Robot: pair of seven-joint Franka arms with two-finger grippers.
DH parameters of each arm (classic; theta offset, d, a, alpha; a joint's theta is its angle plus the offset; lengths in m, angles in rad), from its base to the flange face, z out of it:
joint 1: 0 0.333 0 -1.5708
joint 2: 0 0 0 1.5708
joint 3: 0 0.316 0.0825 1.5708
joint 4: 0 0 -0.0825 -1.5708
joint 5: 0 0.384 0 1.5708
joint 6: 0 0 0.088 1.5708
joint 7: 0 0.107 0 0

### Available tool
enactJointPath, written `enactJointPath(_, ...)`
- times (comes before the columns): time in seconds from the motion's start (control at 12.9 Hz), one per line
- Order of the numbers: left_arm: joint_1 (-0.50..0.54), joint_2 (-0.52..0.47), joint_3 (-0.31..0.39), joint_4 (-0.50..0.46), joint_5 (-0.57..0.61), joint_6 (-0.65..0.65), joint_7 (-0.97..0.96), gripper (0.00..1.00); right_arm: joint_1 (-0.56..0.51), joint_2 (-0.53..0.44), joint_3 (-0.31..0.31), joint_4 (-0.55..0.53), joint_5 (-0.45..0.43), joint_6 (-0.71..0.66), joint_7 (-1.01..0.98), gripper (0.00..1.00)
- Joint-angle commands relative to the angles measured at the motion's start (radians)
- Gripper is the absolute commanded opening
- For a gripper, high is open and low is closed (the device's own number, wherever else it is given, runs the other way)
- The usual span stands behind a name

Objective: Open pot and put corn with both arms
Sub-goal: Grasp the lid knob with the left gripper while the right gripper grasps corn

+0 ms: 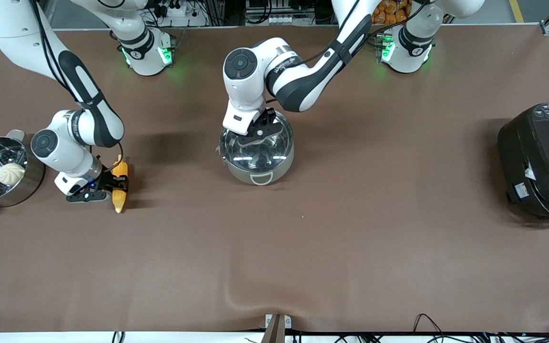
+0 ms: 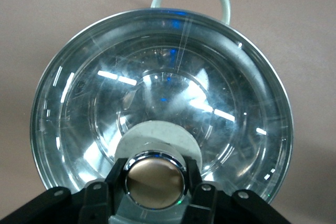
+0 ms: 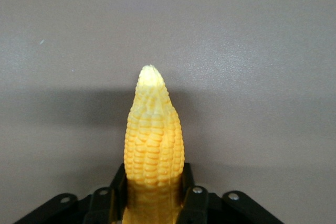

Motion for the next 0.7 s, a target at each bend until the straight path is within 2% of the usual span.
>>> enactJointPath(0.0, 0.0, -0.051, 0.014, 0.015, 0.028, -0.039, -0.023, 0.0, -0.029, -0.015, 0.038, -0.016, 0.018, -0.008, -0.011, 0.11)
enactJointPath(0.15, 0.018, -0.098, 0.02, 0.012, 0.031, -0.082, -0.021, 0.0, -0.03, -0.041, 0.049, -0.005, 0.018, -0.046, -0.008, 0.1)
enactJointPath(0.31, 0.067, -0.167, 0.023, -0.004, 0.046, -0.148, -0.006, 0.0, -0.028, -0.087, 0.057, 0.033, 0.034, -0.147, -0.007, 0.1)
enactJointPath(0.46, 0.125, -0.219, 0.025, -0.008, 0.048, -0.223, 0.054, 0.0, -0.011, -0.144, 0.063, 0.126, 0.099, -0.349, -0.002, 0.14)
enactJointPath(0.62, 0.208, -0.288, 0.022, -0.089, 0.106, -0.254, 0.159, 0.0, 0.03, -0.178, 0.062, 0.258, 0.119, -0.55, 0.072, 0.14)
